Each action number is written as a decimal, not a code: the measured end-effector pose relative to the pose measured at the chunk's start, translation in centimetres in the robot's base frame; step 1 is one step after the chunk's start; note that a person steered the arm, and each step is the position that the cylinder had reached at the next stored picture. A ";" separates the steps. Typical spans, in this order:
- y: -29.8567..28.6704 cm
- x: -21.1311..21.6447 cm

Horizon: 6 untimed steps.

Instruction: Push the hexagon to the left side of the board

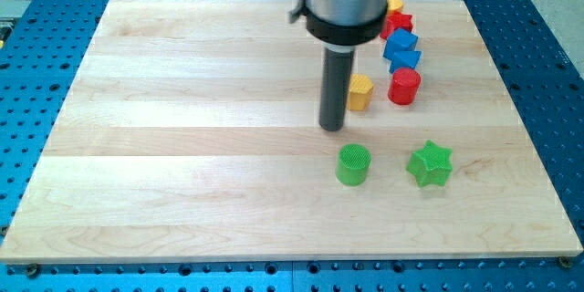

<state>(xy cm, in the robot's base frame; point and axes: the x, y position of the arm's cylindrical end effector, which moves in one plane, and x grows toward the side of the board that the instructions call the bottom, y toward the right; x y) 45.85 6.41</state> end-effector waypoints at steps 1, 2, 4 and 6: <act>-1.8 -1.9; -5.7 -8.0; 5.7 -8.7; -0.1 -2.2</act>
